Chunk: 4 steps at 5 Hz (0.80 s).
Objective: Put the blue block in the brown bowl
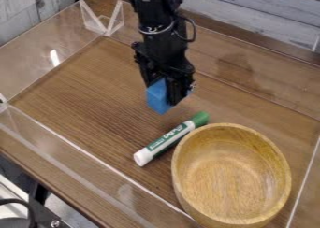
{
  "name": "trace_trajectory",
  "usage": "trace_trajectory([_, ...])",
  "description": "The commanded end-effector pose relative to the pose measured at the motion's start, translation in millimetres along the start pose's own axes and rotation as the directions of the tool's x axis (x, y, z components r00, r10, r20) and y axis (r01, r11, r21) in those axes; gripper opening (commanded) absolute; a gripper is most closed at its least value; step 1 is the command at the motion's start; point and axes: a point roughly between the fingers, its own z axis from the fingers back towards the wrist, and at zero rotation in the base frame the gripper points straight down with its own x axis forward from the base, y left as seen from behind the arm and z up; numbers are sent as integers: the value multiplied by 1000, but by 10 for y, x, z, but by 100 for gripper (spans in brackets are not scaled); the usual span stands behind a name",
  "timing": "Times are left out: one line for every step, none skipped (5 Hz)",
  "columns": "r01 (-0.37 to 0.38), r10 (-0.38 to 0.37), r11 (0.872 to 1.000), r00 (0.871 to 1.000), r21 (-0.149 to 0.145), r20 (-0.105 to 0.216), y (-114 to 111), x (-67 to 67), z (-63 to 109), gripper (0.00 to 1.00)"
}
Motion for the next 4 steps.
trace_trajectory([3, -4, 1000, 998, 26, 69, 33, 117, 135, 0])
trace_trajectory([-6, 4, 1000, 998, 29, 66, -56, 86, 168, 0])
trace_trajectory([-12, 10, 999, 998, 33, 62, -144, 62, 208, 0])
trace_trajectory([-17, 15, 999, 998, 35, 59, -259, 32, 245, 0])
